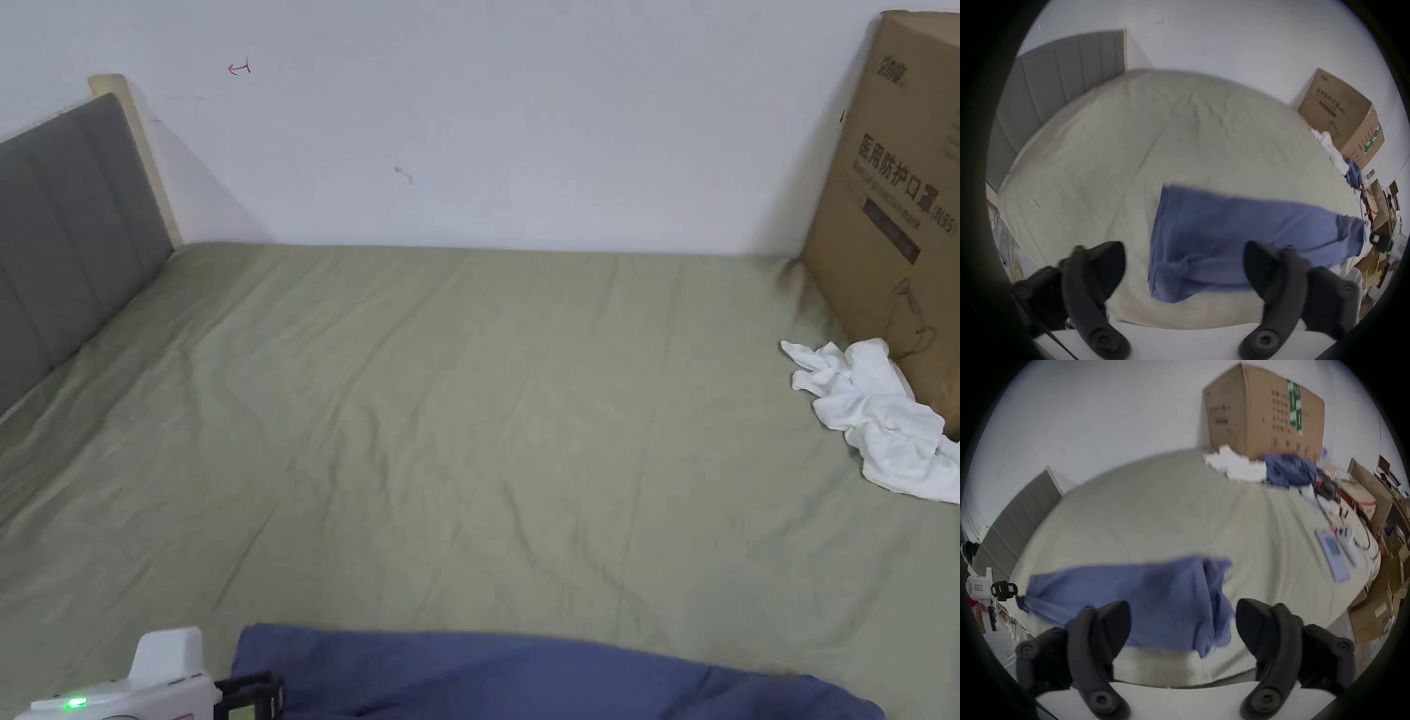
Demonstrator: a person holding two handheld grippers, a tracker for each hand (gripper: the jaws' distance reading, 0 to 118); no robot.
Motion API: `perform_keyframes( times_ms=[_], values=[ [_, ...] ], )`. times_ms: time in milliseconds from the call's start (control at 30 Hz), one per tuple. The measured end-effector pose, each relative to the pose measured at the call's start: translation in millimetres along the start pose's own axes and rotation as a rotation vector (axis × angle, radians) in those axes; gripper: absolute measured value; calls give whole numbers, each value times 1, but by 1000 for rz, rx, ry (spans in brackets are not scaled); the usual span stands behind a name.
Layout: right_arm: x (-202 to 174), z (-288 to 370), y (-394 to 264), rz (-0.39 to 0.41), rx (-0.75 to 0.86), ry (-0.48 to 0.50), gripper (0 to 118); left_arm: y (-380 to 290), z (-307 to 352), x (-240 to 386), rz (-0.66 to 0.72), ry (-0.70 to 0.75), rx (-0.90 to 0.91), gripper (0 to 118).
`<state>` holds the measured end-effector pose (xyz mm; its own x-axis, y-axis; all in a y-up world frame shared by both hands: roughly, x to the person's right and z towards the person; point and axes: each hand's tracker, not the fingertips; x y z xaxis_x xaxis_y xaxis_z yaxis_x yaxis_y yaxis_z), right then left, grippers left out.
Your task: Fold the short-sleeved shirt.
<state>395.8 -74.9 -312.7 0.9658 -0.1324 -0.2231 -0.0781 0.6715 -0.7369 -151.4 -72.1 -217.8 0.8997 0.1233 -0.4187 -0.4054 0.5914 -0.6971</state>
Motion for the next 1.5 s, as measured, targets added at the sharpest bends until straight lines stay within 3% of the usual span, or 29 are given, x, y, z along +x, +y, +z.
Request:
perform_keyframes(
  times_ms=[33, 367, 433, 500, 600, 633, 667, 700, 733, 833, 1067, 1300, 1500],
  values=[
    [-4, 10, 11, 10, 57, 9, 94, 6, 11, 5, -14, -4, 53, 106],
    [-68, 91, 116, 105, 606, -18, 93, 82, 119, 77, -122, -21, 670, 106],
    [-78, 95, 127, 112, 662, -24, 93, 89, 124, 89, -139, -6, 746, 102],
    [-88, 97, 135, 124, 692, -24, 91, 93, 133, 98, -143, -30, 796, 89],
    [-99, 97, 140, 150, 735, -46, 73, 92, 138, 107, -175, -81, 834, 38],
    [-101, 97, 140, 156, 746, -55, 56, 92, 139, 109, -182, -86, 832, 14],
    [-102, 97, 141, 158, 744, -54, 37, 91, 137, 111, -184, -91, 833, 3],
    [-102, 97, 140, 164, 746, -49, 13, 90, 137, 112, -191, -99, 835, 1],
    [-111, 102, 139, 159, 754, -48, 0, 88, 137, 113, -190, -107, 836, 0],
    [-119, 102, 139, 180, 752, -57, 0, 83, 135, 117, -188, -106, 849, 0],
    [-122, 105, 139, 176, 735, -49, 0, 89, 126, 104, -161, -147, 770, 0],
    [-121, 108, 138, 185, 712, -51, 0, 106, 80, 28, 42, -447, 357, 0],
    [-120, 106, 138, 192, 689, -66, 0, 83, 19, -46, 200, -605, -7, 0]
  ],
)
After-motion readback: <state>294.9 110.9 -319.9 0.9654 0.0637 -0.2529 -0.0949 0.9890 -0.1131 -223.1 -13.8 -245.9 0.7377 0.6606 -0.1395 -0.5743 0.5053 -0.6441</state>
